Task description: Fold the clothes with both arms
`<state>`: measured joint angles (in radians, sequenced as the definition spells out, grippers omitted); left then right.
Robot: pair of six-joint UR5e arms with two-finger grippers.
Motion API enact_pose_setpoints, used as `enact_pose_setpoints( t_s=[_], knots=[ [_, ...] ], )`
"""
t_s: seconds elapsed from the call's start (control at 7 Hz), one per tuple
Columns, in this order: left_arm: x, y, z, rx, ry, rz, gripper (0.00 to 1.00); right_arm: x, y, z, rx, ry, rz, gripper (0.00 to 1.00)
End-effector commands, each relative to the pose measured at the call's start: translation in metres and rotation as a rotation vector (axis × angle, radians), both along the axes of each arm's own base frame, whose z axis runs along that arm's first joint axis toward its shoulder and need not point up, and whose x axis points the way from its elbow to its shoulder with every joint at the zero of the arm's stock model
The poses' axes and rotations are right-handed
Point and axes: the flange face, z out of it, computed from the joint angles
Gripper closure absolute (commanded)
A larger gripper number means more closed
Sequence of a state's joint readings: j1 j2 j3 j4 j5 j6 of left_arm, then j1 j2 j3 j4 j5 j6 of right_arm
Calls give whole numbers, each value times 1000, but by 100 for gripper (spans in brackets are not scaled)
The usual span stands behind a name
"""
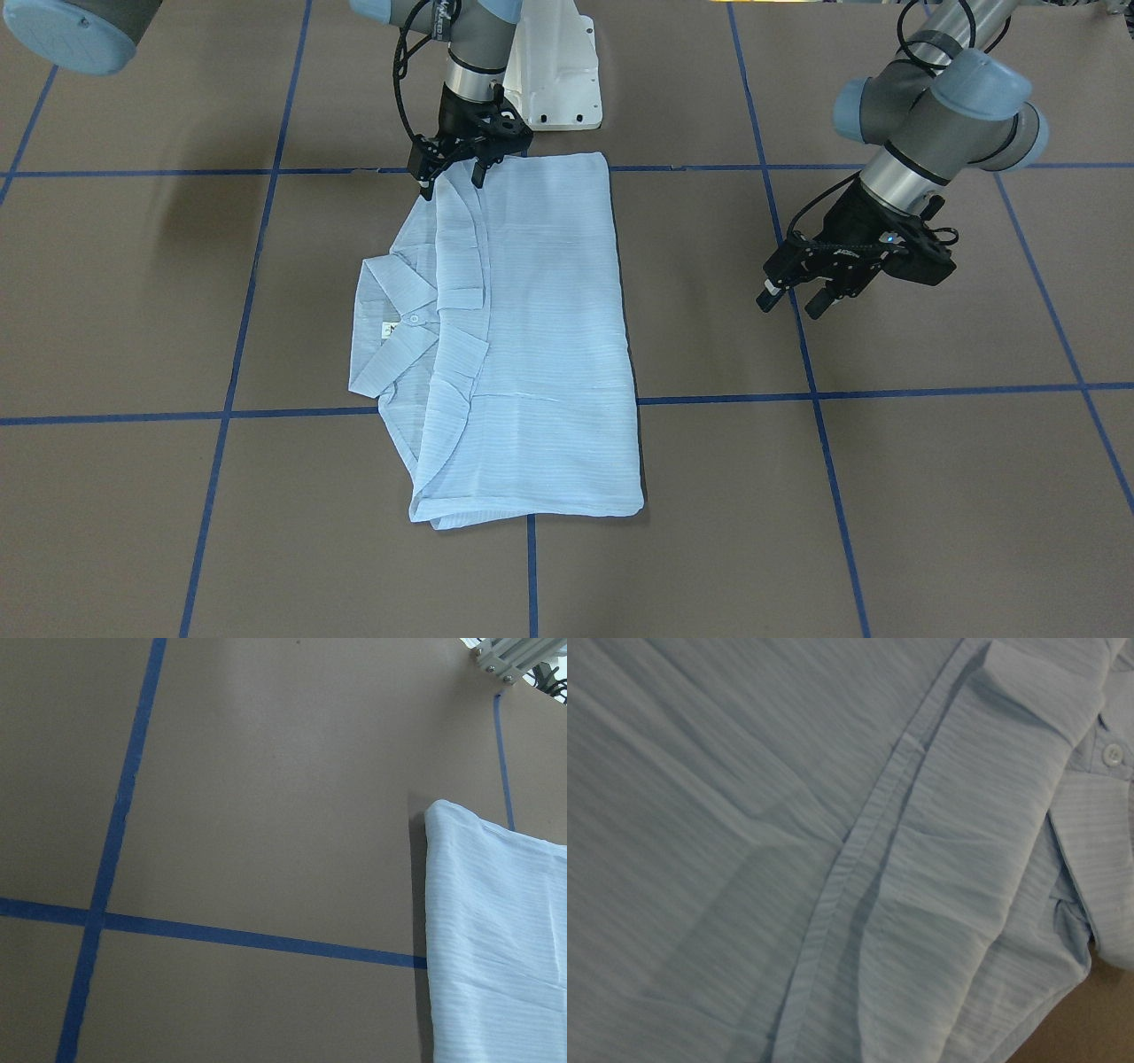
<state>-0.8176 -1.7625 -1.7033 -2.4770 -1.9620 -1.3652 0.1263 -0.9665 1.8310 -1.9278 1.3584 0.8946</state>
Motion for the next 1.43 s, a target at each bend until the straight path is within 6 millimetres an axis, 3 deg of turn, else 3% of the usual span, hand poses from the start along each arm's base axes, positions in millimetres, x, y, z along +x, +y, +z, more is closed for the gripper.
enact_pose_setpoints(
  t_s=[0.0,0.29,0.43,0.71,1.0,1.29],
  knots=[
    [0,0,-1,2,2,0,9,1,-3,8,-1,17,-4,0],
    [0,0,-3,4,4,0,9,17,-29,13,-29,18,11,0],
    [-1,1,-5,8,7,0,9,34,-30,32,-24,37,1,0],
    [-2,1,-8,10,11,1,9,89,-25,64,-21,56,-7,0],
    [-3,3,-12,11,21,17,9,96,-25,65,-20,59,-6,0],
    [-5,4,-16,14,28,22,9,88,-26,45,-29,15,1,0]
  ],
)
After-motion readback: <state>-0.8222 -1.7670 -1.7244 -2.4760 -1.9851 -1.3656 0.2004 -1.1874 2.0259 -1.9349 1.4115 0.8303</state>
